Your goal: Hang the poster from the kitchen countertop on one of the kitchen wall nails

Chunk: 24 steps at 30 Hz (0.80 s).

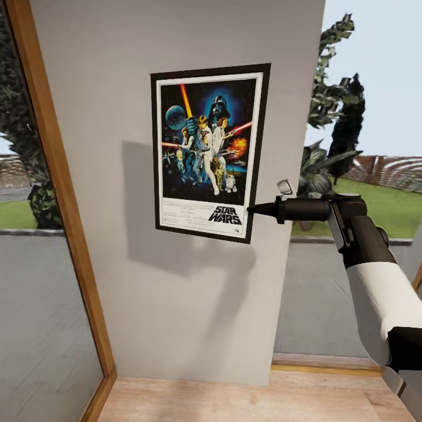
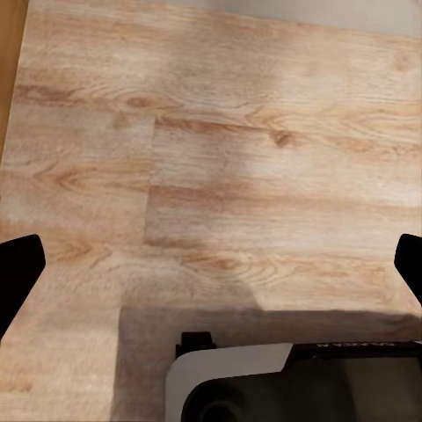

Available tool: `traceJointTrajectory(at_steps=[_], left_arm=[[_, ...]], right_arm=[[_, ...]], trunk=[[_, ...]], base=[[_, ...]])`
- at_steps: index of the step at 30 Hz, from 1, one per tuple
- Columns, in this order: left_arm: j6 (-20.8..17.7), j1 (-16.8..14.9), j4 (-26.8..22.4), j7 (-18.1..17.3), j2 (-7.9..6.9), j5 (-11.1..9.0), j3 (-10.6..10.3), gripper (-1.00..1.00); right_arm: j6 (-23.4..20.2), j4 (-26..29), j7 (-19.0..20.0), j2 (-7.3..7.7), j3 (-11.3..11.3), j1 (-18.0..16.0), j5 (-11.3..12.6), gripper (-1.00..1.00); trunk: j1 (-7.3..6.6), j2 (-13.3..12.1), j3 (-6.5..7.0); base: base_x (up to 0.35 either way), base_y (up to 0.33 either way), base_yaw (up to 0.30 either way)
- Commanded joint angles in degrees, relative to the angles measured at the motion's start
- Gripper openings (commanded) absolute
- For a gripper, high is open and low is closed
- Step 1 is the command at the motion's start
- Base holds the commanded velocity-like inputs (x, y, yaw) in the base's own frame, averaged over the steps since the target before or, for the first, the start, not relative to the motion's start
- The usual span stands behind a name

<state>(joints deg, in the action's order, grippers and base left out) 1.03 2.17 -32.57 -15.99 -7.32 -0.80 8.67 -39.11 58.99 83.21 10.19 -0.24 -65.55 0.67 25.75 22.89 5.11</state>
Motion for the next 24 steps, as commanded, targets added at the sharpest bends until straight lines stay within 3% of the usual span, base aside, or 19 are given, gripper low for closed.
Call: traceJointTrajectory(at_steps=[1,24], left_arm=[[0.02,0.02,-0.04,-0.36,0.02,-0.08,0.21,1.0],[0.02,0.02,-0.04,-0.36,0.02,-0.08,0.21,1.0]], right_arm=[[-0.79,-0.01,0.28,0.02,-0.02,-0.01,0.11,-1.0],[-0.79,-0.01,0.28,0.05,-0.02,-0.01,0.04,-1.0]], trunk=[[0.03,0.03,-0.01],[0.03,0.03,-0.01]], base=[[0.093,0.0,0.0],[0.029,0.0,0.009]])
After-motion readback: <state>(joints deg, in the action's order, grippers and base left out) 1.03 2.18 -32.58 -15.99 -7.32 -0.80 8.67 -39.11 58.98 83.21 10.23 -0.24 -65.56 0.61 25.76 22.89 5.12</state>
